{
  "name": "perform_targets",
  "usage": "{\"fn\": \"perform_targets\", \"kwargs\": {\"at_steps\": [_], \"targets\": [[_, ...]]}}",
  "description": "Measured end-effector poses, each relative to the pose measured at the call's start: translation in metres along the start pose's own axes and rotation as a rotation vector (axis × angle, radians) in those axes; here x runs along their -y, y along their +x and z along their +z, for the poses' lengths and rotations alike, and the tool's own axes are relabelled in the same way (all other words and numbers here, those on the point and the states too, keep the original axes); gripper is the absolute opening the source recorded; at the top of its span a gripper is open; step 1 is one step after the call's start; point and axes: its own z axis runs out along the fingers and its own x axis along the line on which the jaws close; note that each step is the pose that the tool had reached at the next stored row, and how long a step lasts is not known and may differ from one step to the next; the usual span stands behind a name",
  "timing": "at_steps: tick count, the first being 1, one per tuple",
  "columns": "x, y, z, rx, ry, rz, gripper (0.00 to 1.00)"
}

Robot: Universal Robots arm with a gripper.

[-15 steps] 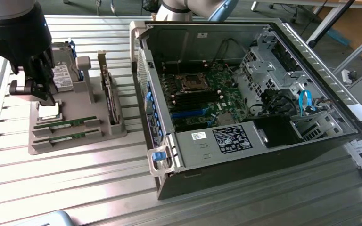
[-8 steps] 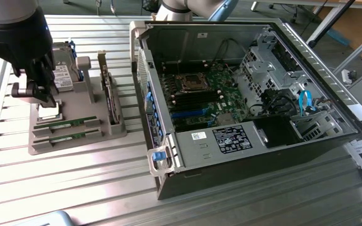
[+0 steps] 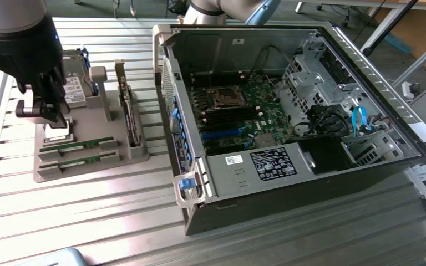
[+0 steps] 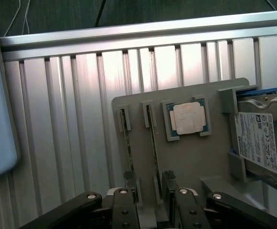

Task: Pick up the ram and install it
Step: 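Pick up the ram and move it above insertion slot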

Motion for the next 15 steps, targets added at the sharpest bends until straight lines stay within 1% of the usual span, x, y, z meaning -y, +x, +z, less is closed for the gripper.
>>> {"fn": "perform_targets", "kwargs": {"at_steps": [15], "targets": [[0.0,0.0,0.01,0.0,0.0,-0.001,0.36]]}}
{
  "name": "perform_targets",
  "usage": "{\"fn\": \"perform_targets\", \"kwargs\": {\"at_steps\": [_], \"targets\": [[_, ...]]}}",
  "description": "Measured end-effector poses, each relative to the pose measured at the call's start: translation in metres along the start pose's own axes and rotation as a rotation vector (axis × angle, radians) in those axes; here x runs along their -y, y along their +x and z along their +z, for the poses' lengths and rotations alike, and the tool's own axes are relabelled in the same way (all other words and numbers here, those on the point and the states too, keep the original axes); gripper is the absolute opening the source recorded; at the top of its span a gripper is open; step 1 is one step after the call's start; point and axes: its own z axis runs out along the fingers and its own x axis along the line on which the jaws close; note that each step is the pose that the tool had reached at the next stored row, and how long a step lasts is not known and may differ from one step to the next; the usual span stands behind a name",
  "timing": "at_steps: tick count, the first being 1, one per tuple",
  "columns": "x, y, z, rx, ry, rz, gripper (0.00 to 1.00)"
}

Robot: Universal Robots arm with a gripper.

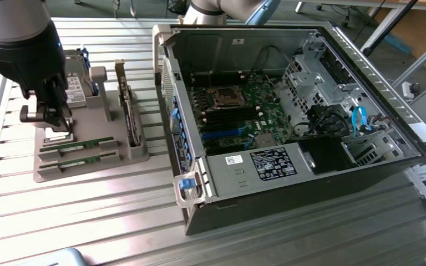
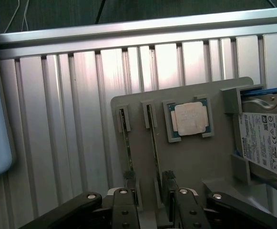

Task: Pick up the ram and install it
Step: 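Pick up the ram and move it above insertion slot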

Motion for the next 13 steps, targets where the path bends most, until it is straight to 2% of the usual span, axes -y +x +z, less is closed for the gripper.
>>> {"fn": "perform_targets", "kwargs": {"at_steps": [13], "targets": [[0.0,0.0,0.0087,0.0,0.0,-0.001,0.36]]}}
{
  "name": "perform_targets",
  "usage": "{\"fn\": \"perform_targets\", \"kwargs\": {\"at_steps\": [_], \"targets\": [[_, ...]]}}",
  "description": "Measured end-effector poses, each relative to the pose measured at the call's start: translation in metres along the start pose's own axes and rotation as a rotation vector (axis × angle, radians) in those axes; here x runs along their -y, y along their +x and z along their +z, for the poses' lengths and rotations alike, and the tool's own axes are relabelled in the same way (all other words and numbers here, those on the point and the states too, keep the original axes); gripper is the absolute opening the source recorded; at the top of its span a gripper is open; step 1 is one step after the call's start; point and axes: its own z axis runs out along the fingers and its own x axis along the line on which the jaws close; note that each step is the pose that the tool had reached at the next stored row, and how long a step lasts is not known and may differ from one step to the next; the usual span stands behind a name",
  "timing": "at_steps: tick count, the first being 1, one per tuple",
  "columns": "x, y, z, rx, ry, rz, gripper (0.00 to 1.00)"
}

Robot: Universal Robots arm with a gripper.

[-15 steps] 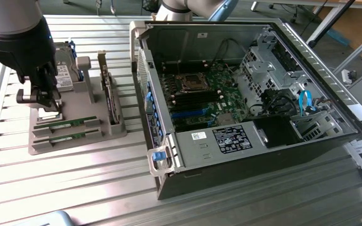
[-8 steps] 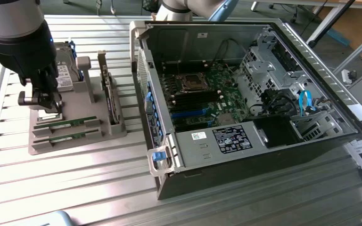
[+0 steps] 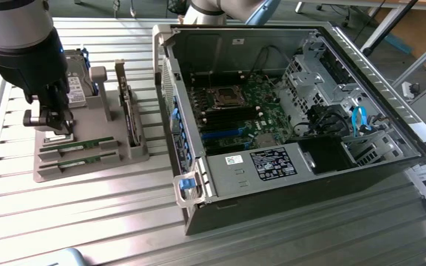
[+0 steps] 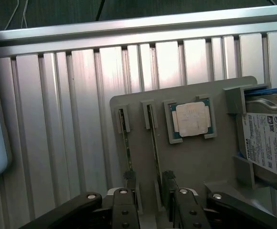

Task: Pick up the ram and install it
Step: 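Pick up the ram and move it above insertion slot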

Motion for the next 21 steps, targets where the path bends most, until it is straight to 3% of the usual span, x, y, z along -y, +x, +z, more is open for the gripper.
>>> {"fn": "perform_targets", "kwargs": {"at_steps": [21], "targets": [[0.0001,0.0,0.0157,0.0,0.0,-0.003,0.36]]}}
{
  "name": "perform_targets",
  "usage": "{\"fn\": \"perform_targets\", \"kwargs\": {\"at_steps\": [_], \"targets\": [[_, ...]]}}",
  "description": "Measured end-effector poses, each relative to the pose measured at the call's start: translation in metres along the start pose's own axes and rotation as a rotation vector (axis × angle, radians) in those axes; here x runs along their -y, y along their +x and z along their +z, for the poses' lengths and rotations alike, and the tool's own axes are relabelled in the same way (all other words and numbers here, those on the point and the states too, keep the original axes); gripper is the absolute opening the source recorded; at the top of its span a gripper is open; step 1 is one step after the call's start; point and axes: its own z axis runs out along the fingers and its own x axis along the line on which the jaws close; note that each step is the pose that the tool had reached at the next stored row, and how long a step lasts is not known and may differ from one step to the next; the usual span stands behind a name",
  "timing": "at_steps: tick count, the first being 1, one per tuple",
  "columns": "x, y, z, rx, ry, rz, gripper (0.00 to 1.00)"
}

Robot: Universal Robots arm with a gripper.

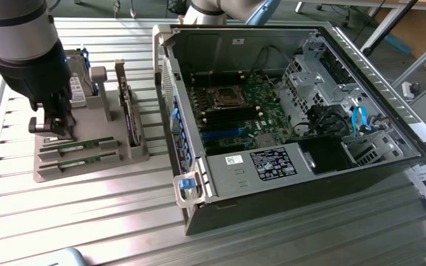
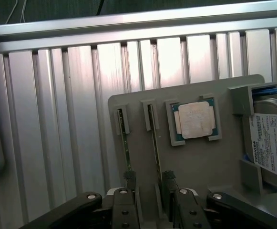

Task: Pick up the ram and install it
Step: 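Pick up the ram and move it above insertion slot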

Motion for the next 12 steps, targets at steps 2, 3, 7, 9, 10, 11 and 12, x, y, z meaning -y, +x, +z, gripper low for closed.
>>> {"fn": "perform_targets", "kwargs": {"at_steps": [2,3,7,9,10,11,12], "targets": [[0.0,0.0,0.0015,0.0,0.0,0.0,0.36],[0.0,0.0,0.0022,0.0001,0.0001,0.0,0.36],[0.0,0.0,0.0051,0.0,0.0,-0.001,0.36],[0.0,0.0,0.0063,0.0,0.0,-0.001,0.36],[0.0,0.0,0.0071,0.0001,0.0001,-0.001,0.36],[0.0,0.0,0.0076,0.0,0.0,-0.001,0.36],[0.0,0.0001,0.0082,0.0,0.0,-0.001,0.36]]}}
